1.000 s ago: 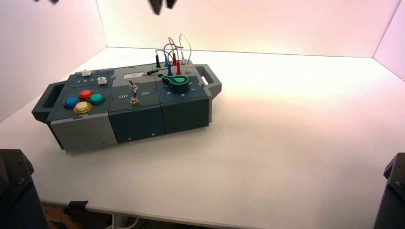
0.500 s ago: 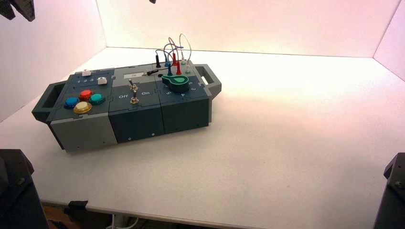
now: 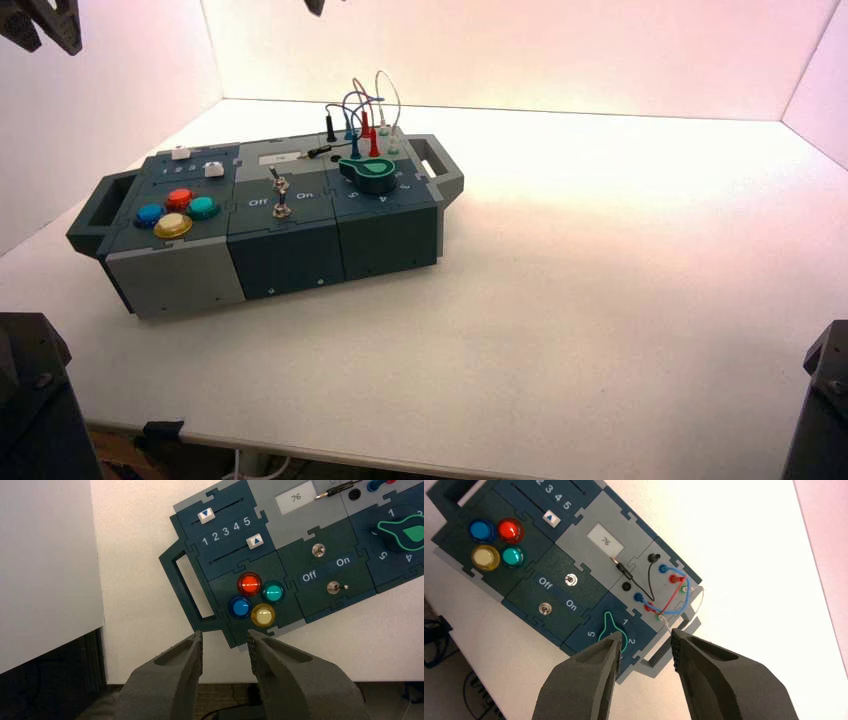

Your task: View the box from the top.

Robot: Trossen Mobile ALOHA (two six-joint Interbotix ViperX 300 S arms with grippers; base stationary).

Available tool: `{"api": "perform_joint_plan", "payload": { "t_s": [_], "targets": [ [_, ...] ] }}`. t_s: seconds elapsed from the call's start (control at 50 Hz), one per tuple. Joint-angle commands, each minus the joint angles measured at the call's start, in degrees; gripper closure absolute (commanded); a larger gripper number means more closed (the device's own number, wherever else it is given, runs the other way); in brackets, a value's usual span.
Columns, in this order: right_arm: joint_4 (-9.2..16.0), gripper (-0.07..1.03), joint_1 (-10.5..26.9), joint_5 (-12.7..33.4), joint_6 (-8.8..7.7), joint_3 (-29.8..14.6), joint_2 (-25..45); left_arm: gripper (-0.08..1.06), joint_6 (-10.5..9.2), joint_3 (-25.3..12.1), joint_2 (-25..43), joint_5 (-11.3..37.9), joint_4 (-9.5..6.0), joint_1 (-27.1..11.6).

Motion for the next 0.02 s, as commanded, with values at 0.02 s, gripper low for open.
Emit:
{"api": "perform_joint_plan", "payload": {
  "t_s": [0.02],
  "targets": [
    [-0.2, 0.44, 0.2, -0.5, 0.09, -1.3, -0.9, 0.48, 0.00, -1.0, 0.2, -0.5, -0.09, 0.3]
  ]
}}
